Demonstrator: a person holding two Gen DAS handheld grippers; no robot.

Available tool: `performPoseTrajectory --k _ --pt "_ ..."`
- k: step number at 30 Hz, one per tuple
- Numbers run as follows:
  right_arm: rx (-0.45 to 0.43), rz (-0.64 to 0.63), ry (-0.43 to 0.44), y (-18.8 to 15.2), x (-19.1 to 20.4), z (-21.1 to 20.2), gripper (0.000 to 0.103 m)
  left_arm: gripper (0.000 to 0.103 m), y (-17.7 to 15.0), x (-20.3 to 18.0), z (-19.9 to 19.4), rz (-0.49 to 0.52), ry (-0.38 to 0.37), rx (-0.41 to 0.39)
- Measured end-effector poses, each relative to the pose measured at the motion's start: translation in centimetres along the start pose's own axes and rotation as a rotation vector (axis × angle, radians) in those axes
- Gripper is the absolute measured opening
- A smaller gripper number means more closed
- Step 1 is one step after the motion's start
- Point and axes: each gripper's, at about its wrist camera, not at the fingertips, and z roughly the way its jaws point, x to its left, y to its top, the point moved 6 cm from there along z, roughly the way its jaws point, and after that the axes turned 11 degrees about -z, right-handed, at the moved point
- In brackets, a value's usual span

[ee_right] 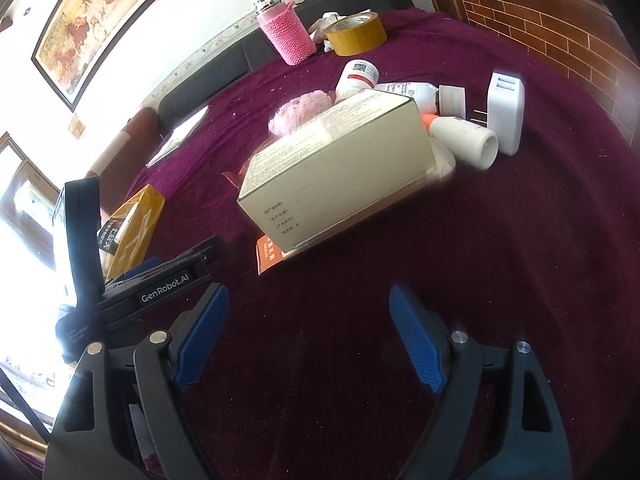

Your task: Organize objects

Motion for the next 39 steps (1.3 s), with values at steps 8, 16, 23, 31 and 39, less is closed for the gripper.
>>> performPoseTrajectory --k 8,16,23,31,39 --pt "-0.009 0.005 0.021 -0.05 0.12 -0.22 0.083 0.102 0.0 0.02 0.01 0.0 0.0 0.0" --pt "-0.013 0.02 0.046 -0.04 0.04 -0.24 0.083 0.102 -0.04 0.01 -0.04 -0.001 0.0 0.0" --pt "-0.025 0.033 0.074 0.04 -0.06 -0.44 0.083 0.102 0.12 0.06 0.1 -0.001 0.0 0.0" --pt "-0.027 0.036 0.087 0.06 0.02 -0.41 0.083 0.102 0.13 0.05 0.07 -0.001 0.0 0.0" --pt "-0.019 0.037 0.085 0.03 -0.01 -0.3 0.083 0.102 0.12 0.06 0.04 -0.001 0.0 0.0"
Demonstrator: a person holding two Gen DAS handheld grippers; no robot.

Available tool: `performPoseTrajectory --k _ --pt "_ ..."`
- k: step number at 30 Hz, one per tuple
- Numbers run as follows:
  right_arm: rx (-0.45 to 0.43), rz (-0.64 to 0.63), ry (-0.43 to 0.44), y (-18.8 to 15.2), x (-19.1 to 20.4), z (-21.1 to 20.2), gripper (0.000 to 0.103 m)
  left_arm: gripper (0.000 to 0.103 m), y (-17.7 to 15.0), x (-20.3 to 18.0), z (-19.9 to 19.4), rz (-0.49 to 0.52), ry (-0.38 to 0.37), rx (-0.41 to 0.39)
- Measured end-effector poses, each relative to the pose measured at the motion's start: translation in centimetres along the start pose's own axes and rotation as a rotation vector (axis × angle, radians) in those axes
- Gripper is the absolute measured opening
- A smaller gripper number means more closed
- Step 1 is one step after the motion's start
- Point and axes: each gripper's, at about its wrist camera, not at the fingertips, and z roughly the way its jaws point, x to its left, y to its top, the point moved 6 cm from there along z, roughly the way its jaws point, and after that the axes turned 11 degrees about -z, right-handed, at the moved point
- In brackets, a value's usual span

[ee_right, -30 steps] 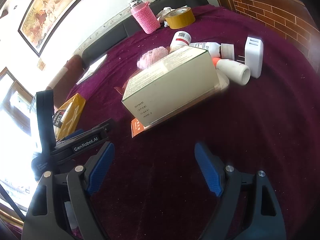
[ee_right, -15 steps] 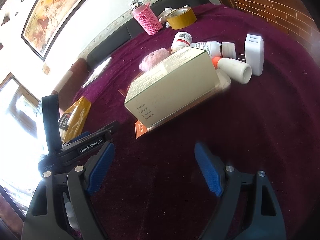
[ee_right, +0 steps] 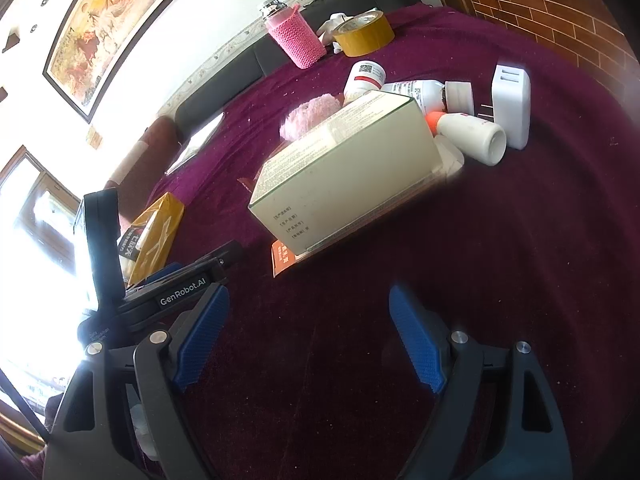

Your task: Organize objects

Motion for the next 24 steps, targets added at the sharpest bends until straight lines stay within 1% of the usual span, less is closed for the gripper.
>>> performPoseTrajectory --k 12,17,24 --pt "0.015 0.014 0.01 -0.09 -0.33 0.21 0.083 0.102 0.37 -0.11 0.43 0.005 0.0 0.005" --pt "0.011 0.02 0.014 -0.08 -0.47 0.21 0.083 0.102 0.61 0.0 0.6 0.027 -0.017 0.051" --pt "0.008 0.012 -0.005 -0.21 -0.49 -0.05 0.083 0.102 0.46 -0.15 0.59 0.033 -0.008 0.044"
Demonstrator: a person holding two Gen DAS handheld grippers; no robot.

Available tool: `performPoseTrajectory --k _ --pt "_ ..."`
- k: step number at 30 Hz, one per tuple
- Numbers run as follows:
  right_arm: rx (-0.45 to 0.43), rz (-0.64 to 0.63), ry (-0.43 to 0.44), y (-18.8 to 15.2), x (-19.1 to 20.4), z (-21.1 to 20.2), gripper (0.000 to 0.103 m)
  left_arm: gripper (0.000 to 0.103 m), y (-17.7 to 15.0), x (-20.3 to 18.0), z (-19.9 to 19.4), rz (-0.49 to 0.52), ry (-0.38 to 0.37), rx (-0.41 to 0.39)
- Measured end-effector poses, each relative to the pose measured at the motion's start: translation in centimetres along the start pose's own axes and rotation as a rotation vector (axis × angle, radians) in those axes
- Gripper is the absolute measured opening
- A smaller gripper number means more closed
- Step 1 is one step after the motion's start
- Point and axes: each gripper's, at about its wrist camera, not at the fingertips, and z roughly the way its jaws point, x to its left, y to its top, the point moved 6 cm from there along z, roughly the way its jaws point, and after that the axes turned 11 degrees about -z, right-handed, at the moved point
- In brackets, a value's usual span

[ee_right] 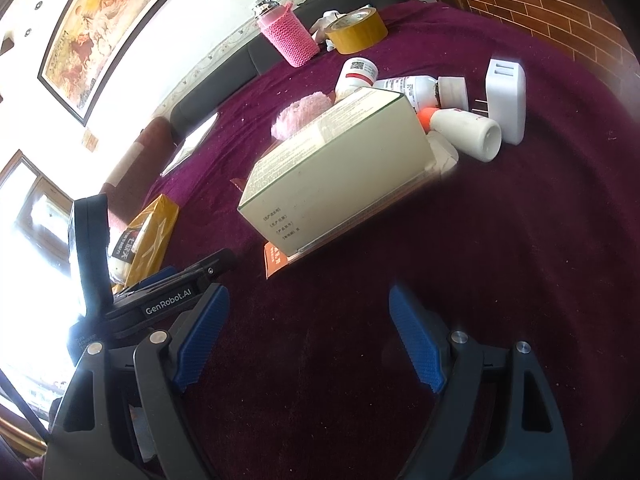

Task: Organize objects
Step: 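Grasp the pink fluffy puff with the right tool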

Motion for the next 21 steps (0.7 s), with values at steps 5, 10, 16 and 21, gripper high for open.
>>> performPoseTrajectory --k 5,10,16,21 --pt "-0.046 -0.026 0.016 0.1 0.5 -0.8 0.083 0.101 -0.3 0.5 -1.1 -0.019 -0.078 -0.016" --pt "-0.069 -0.087 -0.039 -0.4 1.1 -2.9 0.083 0.101 -0.9 1.1 -6.7 -0.006 -0.214 -0.108" --pt "-0.193 -0.162 -0.062 4.7 2.3 -8.3 0.085 0.101 -0.8 2.0 -12.7 0.022 -0.325 -0.212" --pt "-0.065 -0.236 -0.063 11.6 2.3 -4.2 0.088 0.101 -0.7 3.8 -16.9 -0.015 -0.343 -0.378"
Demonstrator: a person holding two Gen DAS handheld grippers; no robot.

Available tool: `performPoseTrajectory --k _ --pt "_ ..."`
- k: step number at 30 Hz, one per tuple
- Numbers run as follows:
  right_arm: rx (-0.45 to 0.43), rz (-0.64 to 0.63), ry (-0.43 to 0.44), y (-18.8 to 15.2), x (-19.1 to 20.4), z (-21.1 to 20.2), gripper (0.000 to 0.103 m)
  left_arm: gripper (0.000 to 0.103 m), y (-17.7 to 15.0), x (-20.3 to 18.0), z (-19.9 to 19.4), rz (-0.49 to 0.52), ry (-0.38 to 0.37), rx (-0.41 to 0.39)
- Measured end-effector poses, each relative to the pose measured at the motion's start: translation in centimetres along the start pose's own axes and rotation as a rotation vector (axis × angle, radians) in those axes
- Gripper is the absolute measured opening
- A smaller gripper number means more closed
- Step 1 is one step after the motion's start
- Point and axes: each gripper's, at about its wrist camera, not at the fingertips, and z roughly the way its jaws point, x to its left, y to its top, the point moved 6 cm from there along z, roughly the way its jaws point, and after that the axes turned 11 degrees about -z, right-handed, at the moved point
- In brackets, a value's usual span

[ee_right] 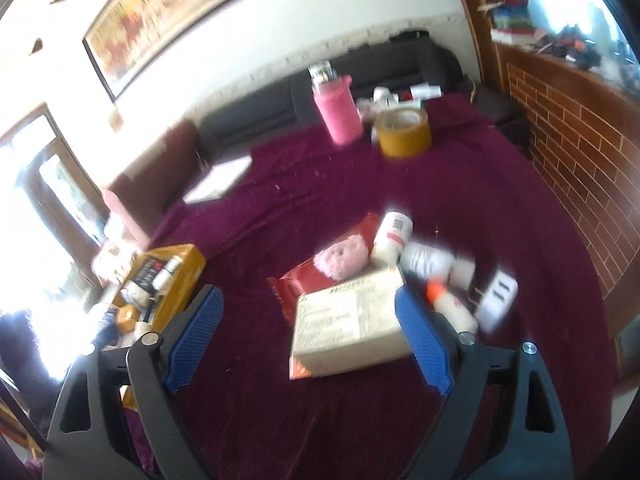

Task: Organize objects
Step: 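Grasp the pink fluffy puff with the right tool, then grasp the white QR-labelled pill bottle with the left tool while the right tool lifts the puff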

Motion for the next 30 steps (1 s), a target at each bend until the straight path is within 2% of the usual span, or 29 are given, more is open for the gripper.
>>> performPoseTrajectory --k 2,4,6,12,15,16,17,22,26,28,30 --pt "0.082 -0.026 -0.038 1.6 -0.4 3.3 0.088 0.101 0.0 0.5 0.0 -0.014 -0.013 0.034" --pt "0.151 -0.037 0.011 2.3 0.2 6.1 0.088 0.101 -0.6 1.3 0.9 -0.054 -0.053 0.136" --pt "0.205 -0.044 0.011 2.5 0.4 8.6 0.087 0.101 -1.1 2.2 1.6 -0.085 -0.073 0.212" --pt "0.318 -0.105 -0.089 2.2 0.3 13.1 0.08 0.101 0.0 3.2 0.0 -0.015 -0.017 0.118" --pt "0.371 -0.132 -0.166 1.4 0.1 14.4 0.059 0.101 0.9 3.3 -0.4 0.005 -0.011 0.093" --pt "0.382 -0.129 -0.174 1.2 0.0 14.8 0.031 0.101 1.1 3.4 -0.4 0.011 -0.01 0.091" --pt "0.402 -0.106 -0.154 0.8 -0.3 15.3 0.021 0.101 1.3 3.4 -0.2 0.015 -0.003 0.094" --pt "0.316 -0.015 -0.098 0.8 -1.2 13.3 0.02 0.101 1.9 2.6 1.4 0.011 -0.015 0.139" --pt "0.087 0.075 -0.019 1.5 -2.7 7.6 0.021 0.101 3.2 0.2 3.7 0.048 -0.015 0.147" --pt "-0.028 0.128 -0.019 1.1 -4.4 4.7 0.021 0.101 3.9 -1.3 5.7 0.072 -0.006 0.157" --pt "-0.093 0.169 -0.036 0.5 -6.1 2.9 0.021 0.101 4.3 -3.2 7.6 0.084 -0.021 0.183"
